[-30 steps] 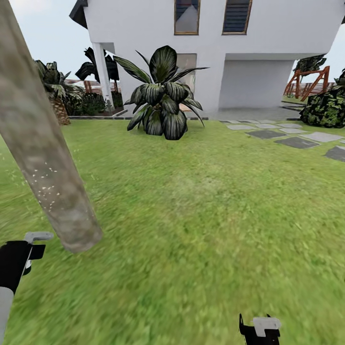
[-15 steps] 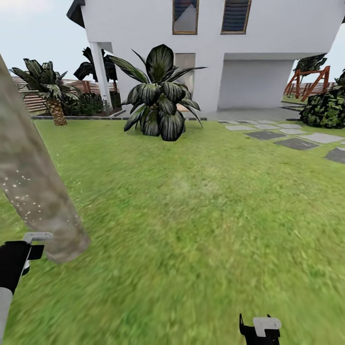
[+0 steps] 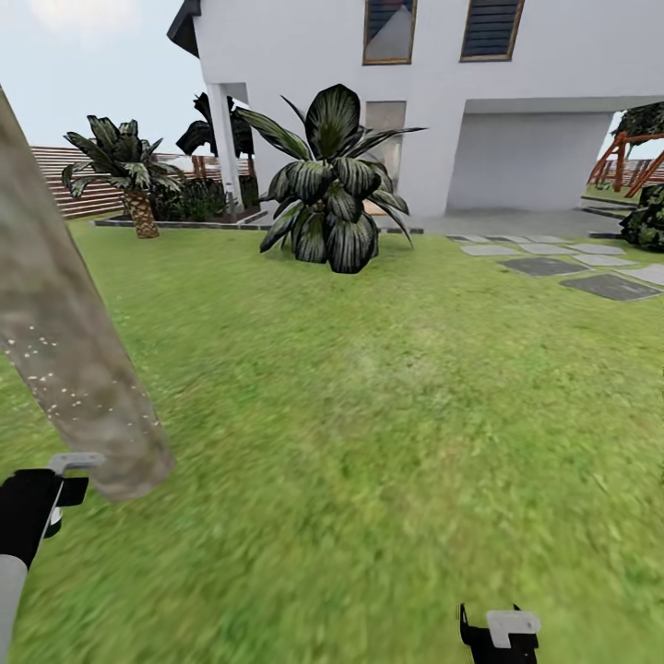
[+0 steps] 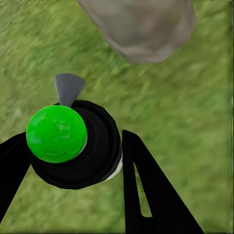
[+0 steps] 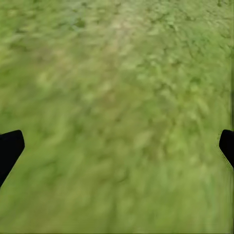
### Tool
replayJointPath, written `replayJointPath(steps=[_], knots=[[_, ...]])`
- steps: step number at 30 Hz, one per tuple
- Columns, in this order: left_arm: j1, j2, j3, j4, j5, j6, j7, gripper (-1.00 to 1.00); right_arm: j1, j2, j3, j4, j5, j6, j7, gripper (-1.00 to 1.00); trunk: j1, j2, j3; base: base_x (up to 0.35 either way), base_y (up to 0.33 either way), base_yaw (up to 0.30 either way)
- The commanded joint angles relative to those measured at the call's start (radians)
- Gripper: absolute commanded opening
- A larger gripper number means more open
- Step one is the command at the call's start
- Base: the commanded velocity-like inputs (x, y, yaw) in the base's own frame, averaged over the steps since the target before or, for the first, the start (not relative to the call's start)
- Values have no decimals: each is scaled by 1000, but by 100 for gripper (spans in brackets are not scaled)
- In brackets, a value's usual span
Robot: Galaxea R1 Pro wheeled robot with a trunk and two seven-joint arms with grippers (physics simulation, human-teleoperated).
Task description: In the garden, pick up the pesticide atomizer on the floor and spray pesticide onto both trees until each tree trunk is fully covered.
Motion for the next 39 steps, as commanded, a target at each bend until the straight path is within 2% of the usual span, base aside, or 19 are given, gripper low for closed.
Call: replayJointPath(steps=[1, 18, 28, 30, 31, 32, 35, 37, 39], knots=[[0, 0, 0, 0, -1, 0, 0, -100, 0, 0, 0, 0, 0, 0, 0, 100, 0, 0, 0, 17, -270, 5], [0, 1, 3, -9, -1, 1, 0, -100, 0, 0, 0, 0, 0, 0, 0, 100, 0, 0, 0, 8, -271, 5], [0, 1, 3, -3, 0, 2, 19, -100, 0, 0, 0, 0, 0, 0, 0, 100, 0, 0, 0, 252, -160, 255], [0, 4, 13, 5, 0, 2, 19, -100, 0, 0, 0, 0, 0, 0, 0, 100, 0, 0, 0, 306, -20, 278], [0, 5, 44, 8, 1, 1, 19, -100, 0, 0, 0, 0, 0, 0, 0, 100, 0, 0, 0, 156, -8, 278], [0, 3, 79, 10, -1, 0, 19, -100, 0, 0, 0, 0, 0, 0, 0, 100, 0, 0, 0, 64, -3, 278], [1, -9, 101, 21, -1, 1, 20, -100, 0, -1, 0, 0, 0, 0, 0, 100, 0, 0, 0, 20, -1, 278], [1, -43, 105, 44, -2, -2, 27, -100, 0, -1, 0, 0, 0, 0, 0, 100, 0, 0, 0, 4, 0, 278], [1, -70, 106, 46, 1, -38, 77, -100, 0, 0, 0, 0, 1, 1, 0, 100, 0, 0, 0, 1, 0, 278]])
